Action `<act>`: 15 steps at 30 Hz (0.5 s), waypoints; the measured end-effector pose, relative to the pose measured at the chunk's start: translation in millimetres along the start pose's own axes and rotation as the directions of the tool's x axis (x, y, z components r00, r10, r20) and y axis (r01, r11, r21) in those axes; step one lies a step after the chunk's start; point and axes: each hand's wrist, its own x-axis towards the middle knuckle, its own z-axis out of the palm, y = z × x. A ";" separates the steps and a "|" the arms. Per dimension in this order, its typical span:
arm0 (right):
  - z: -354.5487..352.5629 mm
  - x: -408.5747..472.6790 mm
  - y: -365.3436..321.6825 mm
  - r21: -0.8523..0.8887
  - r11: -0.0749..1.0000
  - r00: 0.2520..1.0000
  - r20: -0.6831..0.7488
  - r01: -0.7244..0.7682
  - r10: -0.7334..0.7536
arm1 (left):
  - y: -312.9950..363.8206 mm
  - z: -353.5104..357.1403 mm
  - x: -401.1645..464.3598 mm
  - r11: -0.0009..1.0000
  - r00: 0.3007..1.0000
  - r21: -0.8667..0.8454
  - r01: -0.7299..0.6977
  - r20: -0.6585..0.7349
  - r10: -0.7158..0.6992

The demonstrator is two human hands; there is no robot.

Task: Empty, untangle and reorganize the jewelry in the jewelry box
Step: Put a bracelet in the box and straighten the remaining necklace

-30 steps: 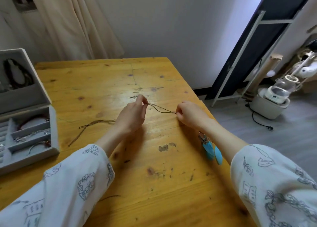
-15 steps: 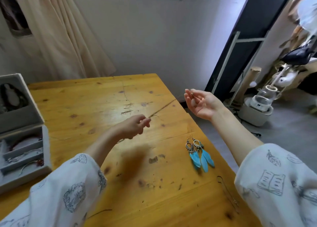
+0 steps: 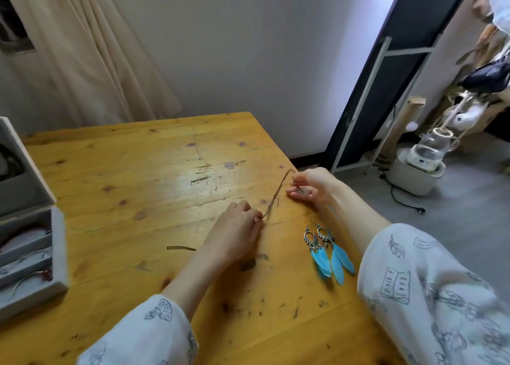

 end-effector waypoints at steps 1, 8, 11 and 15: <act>1.7 3.7 1.1 -0.037 0.999 0.999 -0.025 0.020 -0.021 | -1.9 9.2 -3.3 0.997 0.998 0.068 -0.031 -0.056 0.035; 2.9 14.1 0.0 -0.328 0.935 0.982 -0.080 0.135 -0.170 | -9.4 31.7 -3.0 0.983 0.994 0.168 0.067 -0.100 -0.050; -0.3 13.2 2.5 -0.404 0.905 0.980 -0.080 0.134 -0.181 | -10.3 34.0 -2.9 0.979 0.996 0.186 0.085 -0.043 -0.078; -0.3 12.0 6.9 -0.497 0.843 0.966 -0.032 0.207 -0.256 | -9.9 32.4 -2.7 0.979 0.995 0.183 0.095 -0.003 -0.096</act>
